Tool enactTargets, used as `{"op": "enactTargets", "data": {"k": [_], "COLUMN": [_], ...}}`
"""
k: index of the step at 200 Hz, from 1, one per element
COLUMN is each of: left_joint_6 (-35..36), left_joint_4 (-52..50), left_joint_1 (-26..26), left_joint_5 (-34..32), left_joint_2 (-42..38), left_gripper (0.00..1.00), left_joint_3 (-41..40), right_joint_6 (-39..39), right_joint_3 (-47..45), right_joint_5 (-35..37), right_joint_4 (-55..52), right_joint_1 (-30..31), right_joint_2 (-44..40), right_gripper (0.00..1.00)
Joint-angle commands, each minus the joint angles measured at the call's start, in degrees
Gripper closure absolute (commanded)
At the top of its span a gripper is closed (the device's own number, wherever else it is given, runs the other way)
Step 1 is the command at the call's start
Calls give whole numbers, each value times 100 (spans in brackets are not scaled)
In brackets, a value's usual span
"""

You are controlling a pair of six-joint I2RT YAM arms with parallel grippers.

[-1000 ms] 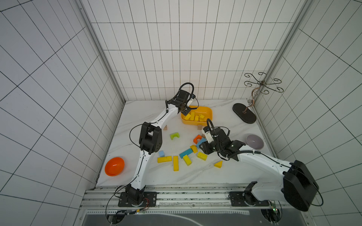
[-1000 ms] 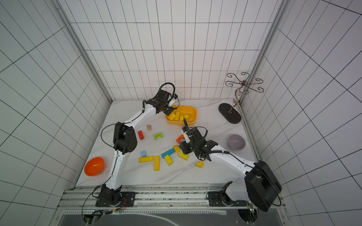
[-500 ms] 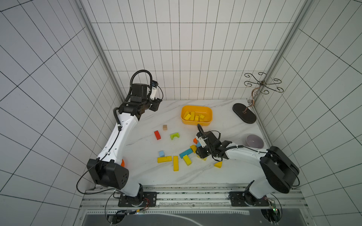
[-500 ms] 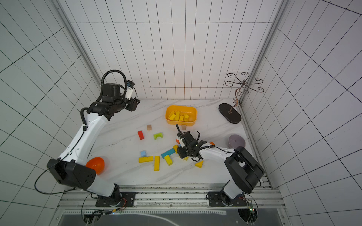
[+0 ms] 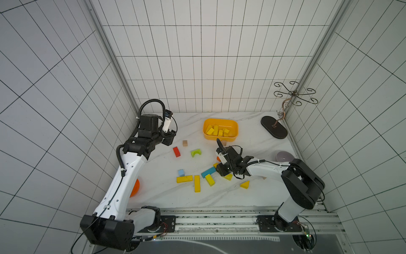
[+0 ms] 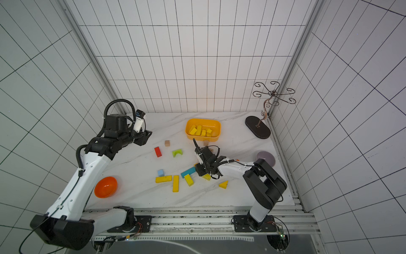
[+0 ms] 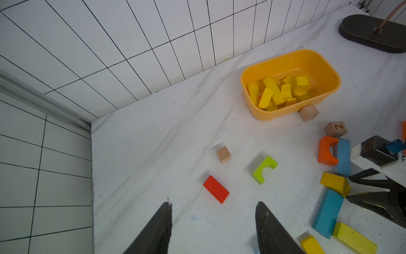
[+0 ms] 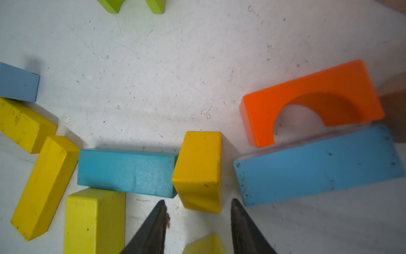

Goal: Pick out the yellow building blocks
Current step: Pick up the building block from the center of the board.

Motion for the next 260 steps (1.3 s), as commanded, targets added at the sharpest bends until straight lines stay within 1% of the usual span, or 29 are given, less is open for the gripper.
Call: {"op": "enactTargets", "data": {"k": [1, 90, 129, 184, 205, 231, 260], "left_joint_6": [-19, -64, 85, 222, 275, 355, 407], "left_joint_4": [3, 7, -236, -570, -689, -885, -1087], "left_joint_1": [43, 49, 53, 50, 49, 49, 50], "left_joint_5": [93, 172, 222, 328, 336, 348, 348], "left_joint_2": [-137, -302, -365, -486, -527, -520, -540], "left_gripper": [41, 41, 41, 41, 41, 41, 41], "left_joint_3": [-177, -631, -495, -456, -465, -440, -361], "right_joint_6": [-82, -226, -262, -306, -341, -384, -420], "right_joint_3": [577, 969, 1039, 781, 784, 818, 778], "right_joint_5": [94, 250, 162, 254, 394, 547, 584], "right_joint_4": [15, -119, -199, -281, -391, -490, -520], "right_joint_1": [58, 64, 77, 129, 160, 200, 205], "right_joint_2": [189, 615, 715, 595, 621, 643, 583], "right_gripper": [52, 52, 55, 55, 56, 61, 71]}}
